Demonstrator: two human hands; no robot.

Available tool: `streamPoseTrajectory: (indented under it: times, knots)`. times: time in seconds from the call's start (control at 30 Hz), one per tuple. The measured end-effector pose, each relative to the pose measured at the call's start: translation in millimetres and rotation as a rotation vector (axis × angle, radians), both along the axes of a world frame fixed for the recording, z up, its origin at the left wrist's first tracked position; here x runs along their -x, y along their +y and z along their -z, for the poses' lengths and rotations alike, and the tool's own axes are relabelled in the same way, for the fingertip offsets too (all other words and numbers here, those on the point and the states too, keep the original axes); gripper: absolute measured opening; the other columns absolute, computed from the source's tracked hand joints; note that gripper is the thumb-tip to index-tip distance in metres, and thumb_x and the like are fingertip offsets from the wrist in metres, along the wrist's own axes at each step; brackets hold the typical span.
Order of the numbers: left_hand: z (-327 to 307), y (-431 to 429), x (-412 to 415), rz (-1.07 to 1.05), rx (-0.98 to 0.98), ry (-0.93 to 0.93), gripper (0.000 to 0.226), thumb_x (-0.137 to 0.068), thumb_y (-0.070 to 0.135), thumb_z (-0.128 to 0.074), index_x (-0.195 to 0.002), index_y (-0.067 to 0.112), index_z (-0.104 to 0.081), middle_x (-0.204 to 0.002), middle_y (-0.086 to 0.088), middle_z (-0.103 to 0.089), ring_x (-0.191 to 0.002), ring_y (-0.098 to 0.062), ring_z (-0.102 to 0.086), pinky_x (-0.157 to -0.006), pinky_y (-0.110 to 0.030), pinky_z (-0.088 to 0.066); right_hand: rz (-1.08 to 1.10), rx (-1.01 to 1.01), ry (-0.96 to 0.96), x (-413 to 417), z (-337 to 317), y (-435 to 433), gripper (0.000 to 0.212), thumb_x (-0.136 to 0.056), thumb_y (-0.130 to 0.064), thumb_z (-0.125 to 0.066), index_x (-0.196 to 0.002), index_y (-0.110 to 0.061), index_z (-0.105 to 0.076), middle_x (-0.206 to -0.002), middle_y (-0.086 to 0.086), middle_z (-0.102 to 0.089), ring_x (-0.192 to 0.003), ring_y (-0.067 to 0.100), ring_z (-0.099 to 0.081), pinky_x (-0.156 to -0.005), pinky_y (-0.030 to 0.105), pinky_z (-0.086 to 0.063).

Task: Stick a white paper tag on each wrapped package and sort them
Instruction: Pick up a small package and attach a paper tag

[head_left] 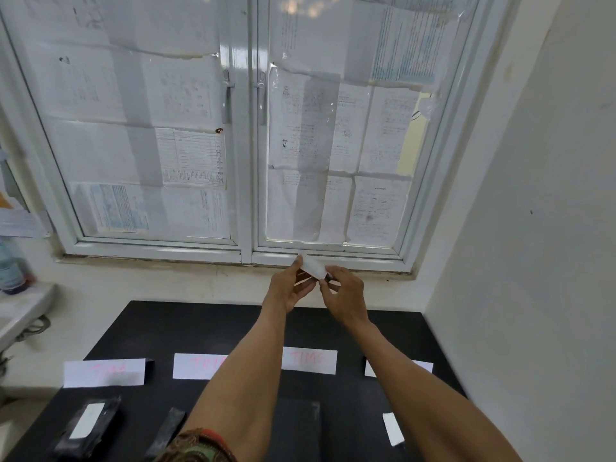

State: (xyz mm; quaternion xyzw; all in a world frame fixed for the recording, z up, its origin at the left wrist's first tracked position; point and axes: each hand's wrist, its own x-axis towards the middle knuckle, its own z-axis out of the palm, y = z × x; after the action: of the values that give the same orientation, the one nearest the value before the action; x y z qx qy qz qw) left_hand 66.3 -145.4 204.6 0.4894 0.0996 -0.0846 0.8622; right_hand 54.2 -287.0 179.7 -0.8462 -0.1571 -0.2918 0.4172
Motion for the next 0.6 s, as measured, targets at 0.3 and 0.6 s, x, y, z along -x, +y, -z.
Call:
streamPoseTrajectory:
  times: [0.3,0.6]
  knots:
    - [2.1,1.6,3.6,0.049,-0.185,-0.146,0.042,-0.095,0.003,-0.055,-0.132,0.020,-0.049,-0.121,-0.017,-0.059,-0.107,-0.032,-0.064,-0.088,-0.041,-0.057,0.061,-0.037,0.192,-7.5,-12.2,-13.4,0.032,-0.081,-0.017,-0.075,-0.111,-0.008,-0.069,-0.107,0.008,-0.070,-0.091,0.010,-0.063,-0.080,0.008,-0.047]
    - [2.2,20.2,4.6,0.170,-0.431,-0.294,0.042,-0.086,-0.007,-0.063,-0.123,0.012,-0.063,-0.115,-0.020,-0.060,-0.112,-0.034,-0.061,-0.097,-0.046,-0.052,-0.072,-0.029,0.345,-12.3,-24.8,-34.0,0.046,-0.075,-0.019,-0.080,-0.118,-0.011,-0.066,-0.115,0.004,-0.067,-0.101,0.015,-0.062,-0.091,0.027,-0.053]
